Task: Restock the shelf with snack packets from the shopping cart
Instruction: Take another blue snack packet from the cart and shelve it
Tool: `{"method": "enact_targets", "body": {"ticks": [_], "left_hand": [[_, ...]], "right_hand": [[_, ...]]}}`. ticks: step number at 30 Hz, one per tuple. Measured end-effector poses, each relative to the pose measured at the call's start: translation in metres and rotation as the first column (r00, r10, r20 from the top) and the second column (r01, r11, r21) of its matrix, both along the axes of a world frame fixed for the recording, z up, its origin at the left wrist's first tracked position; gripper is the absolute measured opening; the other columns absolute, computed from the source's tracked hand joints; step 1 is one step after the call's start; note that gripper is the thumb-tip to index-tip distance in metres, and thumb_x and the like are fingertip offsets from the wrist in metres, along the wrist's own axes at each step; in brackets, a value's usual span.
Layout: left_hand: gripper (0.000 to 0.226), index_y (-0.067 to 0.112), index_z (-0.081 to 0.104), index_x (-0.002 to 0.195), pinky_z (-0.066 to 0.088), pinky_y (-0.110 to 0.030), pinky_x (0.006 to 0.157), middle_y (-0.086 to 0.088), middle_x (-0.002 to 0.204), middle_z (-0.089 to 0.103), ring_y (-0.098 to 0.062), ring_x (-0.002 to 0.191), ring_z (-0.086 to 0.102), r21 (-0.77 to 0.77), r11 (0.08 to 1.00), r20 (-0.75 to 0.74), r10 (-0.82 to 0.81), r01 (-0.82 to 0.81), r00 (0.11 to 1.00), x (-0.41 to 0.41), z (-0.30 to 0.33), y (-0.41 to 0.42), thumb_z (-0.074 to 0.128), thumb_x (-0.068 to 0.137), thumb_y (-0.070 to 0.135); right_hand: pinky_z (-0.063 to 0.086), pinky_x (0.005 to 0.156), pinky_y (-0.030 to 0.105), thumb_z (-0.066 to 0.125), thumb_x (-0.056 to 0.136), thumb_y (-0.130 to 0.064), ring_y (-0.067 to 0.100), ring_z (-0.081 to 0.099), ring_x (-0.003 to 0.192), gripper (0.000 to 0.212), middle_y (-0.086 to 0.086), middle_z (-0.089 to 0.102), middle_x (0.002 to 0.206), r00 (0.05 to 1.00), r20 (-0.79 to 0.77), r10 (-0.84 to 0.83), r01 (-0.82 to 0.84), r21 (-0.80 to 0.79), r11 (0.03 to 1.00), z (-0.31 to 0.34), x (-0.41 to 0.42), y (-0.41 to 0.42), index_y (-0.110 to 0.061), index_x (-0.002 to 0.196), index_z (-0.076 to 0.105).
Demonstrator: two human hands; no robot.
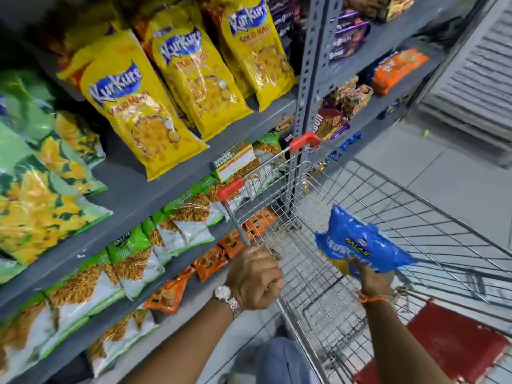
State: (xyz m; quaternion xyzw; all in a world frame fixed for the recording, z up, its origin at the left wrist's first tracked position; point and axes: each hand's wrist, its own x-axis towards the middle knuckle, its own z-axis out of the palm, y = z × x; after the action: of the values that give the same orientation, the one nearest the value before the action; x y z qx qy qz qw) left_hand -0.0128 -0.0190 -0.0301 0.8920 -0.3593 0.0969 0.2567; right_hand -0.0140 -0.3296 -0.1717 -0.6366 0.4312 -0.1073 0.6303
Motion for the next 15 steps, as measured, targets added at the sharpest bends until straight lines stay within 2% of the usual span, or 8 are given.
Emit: {"method": "enact_targets", "body": {"ticks": [1, 2, 4, 5, 6, 8, 11, 15], "left_hand": [[0.038, 0.021, 0.064, 0.065, 0.041, -0.032, 0.07, 0.007, 0.065, 0.062, -0.015, 0.063, 0.052, 0.017, 1.0, -0.014, -0.005, 0.005, 1.0, 0.0, 0.0, 0.0, 0.041, 0.091, 0.035], [0.037, 0.021, 0.065, 0.066, 0.041, -0.032, 0.071, 0.007, 0.065, 0.063, -0.015, 0.064, 0.053, 0.033, 0.999, -0.024, -0.009, 0.01, 1.0, 0.0, 0.002, 0.001, 0.042, 0.091, 0.036], [0.038, 0.022, 0.067, 0.067, 0.038, -0.031, 0.072, 0.007, 0.066, 0.063, -0.015, 0.066, 0.052, 0.068, 0.997, -0.038, -0.018, 0.02, 0.999, 0.0, 0.008, 0.002, 0.044, 0.093, 0.038], [0.039, 0.022, 0.067, 0.068, 0.037, -0.031, 0.073, 0.007, 0.066, 0.063, -0.015, 0.068, 0.052, 0.084, 0.996, -0.04, -0.024, 0.027, 0.999, 0.0, 0.012, 0.002, 0.045, 0.094, 0.039], [0.039, 0.022, 0.068, 0.07, 0.037, -0.03, 0.074, 0.007, 0.068, 0.064, -0.014, 0.071, 0.054, 0.094, 0.995, -0.044, -0.029, 0.033, 0.999, -0.002, 0.016, 0.003, 0.045, 0.095, 0.04], [0.037, 0.023, 0.072, 0.076, 0.039, -0.031, 0.08, 0.009, 0.077, 0.069, -0.013, 0.084, 0.059, 0.08, 0.996, -0.059, -0.025, 0.03, 0.998, -0.006, 0.028, 0.008, 0.048, 0.097, 0.043], [0.03, 0.026, 0.074, 0.084, 0.043, -0.036, 0.088, 0.013, 0.089, 0.072, -0.011, 0.102, 0.061, -0.034, 0.998, -0.042, 0.051, -0.052, 0.998, -0.008, 0.062, 0.023, 0.053, 0.098, 0.042], [0.023, 0.026, 0.077, 0.09, 0.048, -0.039, 0.09, 0.012, 0.101, 0.074, -0.017, 0.105, 0.065, -0.178, 0.954, 0.167, 0.271, -0.242, 0.948, -0.008, 0.148, 0.054, 0.056, 0.094, 0.034]], "right_hand": [[0.058, 0.085, 0.063, 0.093, 0.062, -0.021, 0.032, 0.075, 0.095, 0.051, 0.02, 0.073, 0.115, 0.998, 0.012, 0.059, -0.059, 0.005, 0.998, 0.005, 0.002, -0.001, -0.015, 0.108, 0.072], [0.059, 0.085, 0.058, 0.092, 0.065, -0.015, 0.017, 0.077, 0.086, 0.044, 0.021, 0.073, 0.116, 0.997, 0.022, 0.073, -0.073, -0.007, 0.997, 0.014, 0.006, 0.001, -0.014, 0.104, 0.073], [0.06, 0.082, 0.032, 0.085, 0.07, 0.007, -0.013, 0.068, 0.069, 0.041, 0.025, 0.069, 0.116, 0.993, 0.073, 0.098, -0.097, -0.015, 0.995, 0.041, 0.016, 0.011, -0.001, 0.108, 0.07], [0.058, 0.076, 0.018, 0.083, 0.07, 0.011, -0.019, 0.065, 0.068, 0.045, 0.022, 0.07, 0.113, 0.986, 0.113, 0.124, -0.119, -0.051, 0.992, 0.058, 0.022, 0.017, 0.005, 0.112, 0.068], [0.055, 0.07, 0.009, 0.083, 0.07, 0.011, -0.02, 0.065, 0.07, 0.046, 0.016, 0.073, 0.106, 0.977, 0.139, 0.159, -0.144, -0.112, 0.983, 0.074, 0.025, 0.021, 0.007, 0.113, 0.067], [0.056, 0.067, 0.011, 0.085, 0.068, 0.01, -0.011, 0.07, 0.073, 0.043, 0.001, 0.078, 0.091, 0.962, 0.168, 0.214, -0.19, -0.148, 0.971, 0.107, 0.031, 0.028, 0.005, 0.108, 0.069], [0.061, 0.068, 0.021, 0.087, 0.066, 0.007, 0.002, 0.074, 0.075, 0.043, -0.003, 0.078, 0.088, 0.917, 0.225, 0.329, -0.283, -0.214, 0.935, 0.168, 0.037, 0.043, 0.002, 0.106, 0.07], [0.062, 0.067, 0.025, 0.083, 0.067, 0.012, 0.004, 0.075, 0.074, 0.04, -0.016, 0.079, 0.084, 0.822, 0.418, 0.388, -0.323, -0.22, 0.92, 0.283, 0.042, 0.078, -0.012, 0.097, 0.071]]}}
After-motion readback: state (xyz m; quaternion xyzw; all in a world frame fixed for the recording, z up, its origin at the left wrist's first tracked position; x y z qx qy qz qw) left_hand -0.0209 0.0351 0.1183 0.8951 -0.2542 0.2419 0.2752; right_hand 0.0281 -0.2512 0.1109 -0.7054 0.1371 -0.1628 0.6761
